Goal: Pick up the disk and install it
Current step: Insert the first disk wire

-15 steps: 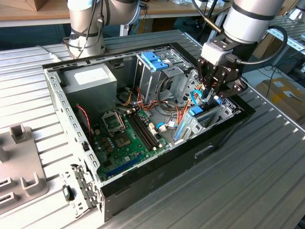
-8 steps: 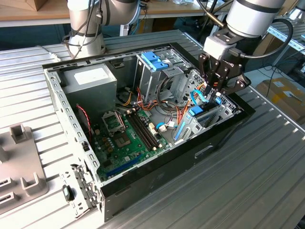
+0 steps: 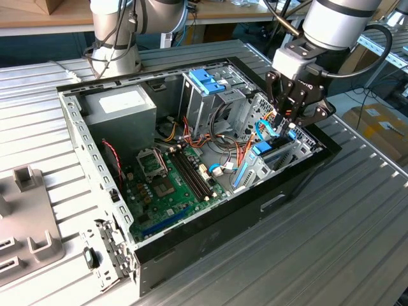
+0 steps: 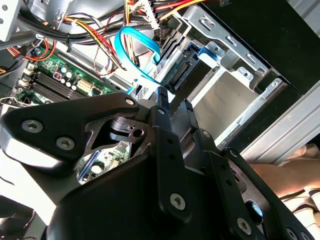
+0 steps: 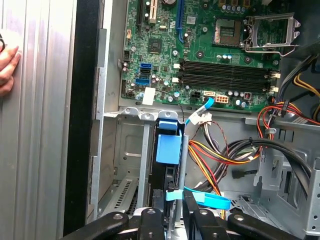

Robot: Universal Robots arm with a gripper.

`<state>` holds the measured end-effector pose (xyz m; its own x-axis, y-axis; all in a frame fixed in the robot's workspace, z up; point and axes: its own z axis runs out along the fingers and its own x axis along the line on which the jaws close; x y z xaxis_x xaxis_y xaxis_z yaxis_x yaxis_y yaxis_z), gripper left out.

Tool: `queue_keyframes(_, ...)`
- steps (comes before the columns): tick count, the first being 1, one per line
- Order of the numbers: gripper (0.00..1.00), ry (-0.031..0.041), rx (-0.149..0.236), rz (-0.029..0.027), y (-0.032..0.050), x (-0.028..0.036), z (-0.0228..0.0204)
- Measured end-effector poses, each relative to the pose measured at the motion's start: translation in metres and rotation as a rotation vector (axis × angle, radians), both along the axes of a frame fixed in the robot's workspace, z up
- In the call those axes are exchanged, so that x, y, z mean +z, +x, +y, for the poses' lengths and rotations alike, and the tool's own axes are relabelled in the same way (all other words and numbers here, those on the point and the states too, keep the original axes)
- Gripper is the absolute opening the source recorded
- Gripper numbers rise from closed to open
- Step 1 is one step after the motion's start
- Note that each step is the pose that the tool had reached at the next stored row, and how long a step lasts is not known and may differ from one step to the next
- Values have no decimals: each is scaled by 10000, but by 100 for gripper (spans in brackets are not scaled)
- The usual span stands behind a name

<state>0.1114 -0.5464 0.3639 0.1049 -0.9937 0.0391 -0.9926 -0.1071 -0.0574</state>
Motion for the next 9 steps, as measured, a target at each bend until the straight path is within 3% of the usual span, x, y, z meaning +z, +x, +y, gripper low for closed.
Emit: queue_keyframes(9,29,2,-1,0,3,-2,47)
